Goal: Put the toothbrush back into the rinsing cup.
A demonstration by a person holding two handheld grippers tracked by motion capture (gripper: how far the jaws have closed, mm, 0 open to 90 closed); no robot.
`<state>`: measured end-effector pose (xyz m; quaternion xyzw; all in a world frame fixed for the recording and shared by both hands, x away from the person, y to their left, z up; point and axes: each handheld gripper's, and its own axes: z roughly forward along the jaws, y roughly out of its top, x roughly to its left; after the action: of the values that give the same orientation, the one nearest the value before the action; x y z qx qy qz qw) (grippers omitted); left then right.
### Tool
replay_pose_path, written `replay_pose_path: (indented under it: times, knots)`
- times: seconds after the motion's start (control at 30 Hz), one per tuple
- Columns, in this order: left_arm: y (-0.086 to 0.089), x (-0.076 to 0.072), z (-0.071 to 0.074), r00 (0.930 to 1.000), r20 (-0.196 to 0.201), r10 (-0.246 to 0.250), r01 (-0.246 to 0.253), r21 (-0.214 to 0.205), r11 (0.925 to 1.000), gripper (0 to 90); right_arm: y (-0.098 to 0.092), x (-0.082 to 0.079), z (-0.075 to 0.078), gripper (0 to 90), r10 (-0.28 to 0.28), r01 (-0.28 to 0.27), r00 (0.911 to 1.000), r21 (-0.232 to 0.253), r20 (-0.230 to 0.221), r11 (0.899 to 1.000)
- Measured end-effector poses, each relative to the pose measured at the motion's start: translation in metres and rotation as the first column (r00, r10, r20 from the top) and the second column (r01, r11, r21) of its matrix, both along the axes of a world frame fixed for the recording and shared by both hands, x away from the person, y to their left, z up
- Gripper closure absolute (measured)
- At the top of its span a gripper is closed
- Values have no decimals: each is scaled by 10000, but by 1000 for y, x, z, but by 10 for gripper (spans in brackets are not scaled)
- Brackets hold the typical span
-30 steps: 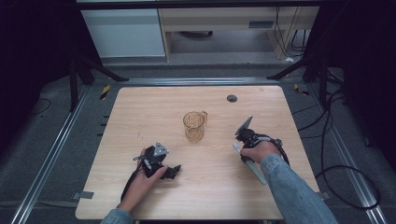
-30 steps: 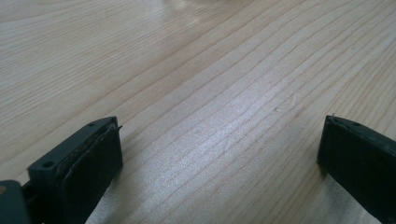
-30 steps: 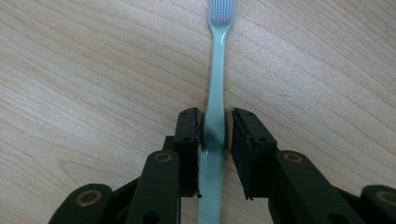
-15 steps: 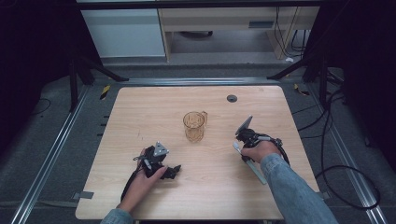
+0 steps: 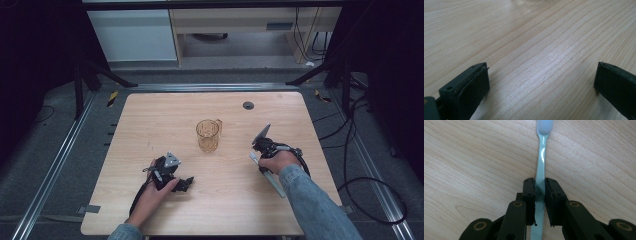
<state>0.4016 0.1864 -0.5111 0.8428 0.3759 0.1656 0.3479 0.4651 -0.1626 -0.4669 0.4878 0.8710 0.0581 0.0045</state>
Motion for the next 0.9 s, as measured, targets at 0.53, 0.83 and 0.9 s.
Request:
replay_pose_path:
  times: [0.53,0.83,0.9]
  knots:
    - [0,0,0,10000,3,-10,10,6,10000,0,-4,-2,14,790,-10,0,9996,320,293,9995]
    - [0,0,0,10000,4,-7,7,5,10000,0,-9,-1,30,791,-194,144,9975,743,674,9971]
    - [0,0,0,10000,4,-6,6,3,10000,0,-10,-1,37,791,-243,159,9961,983,849,9950]
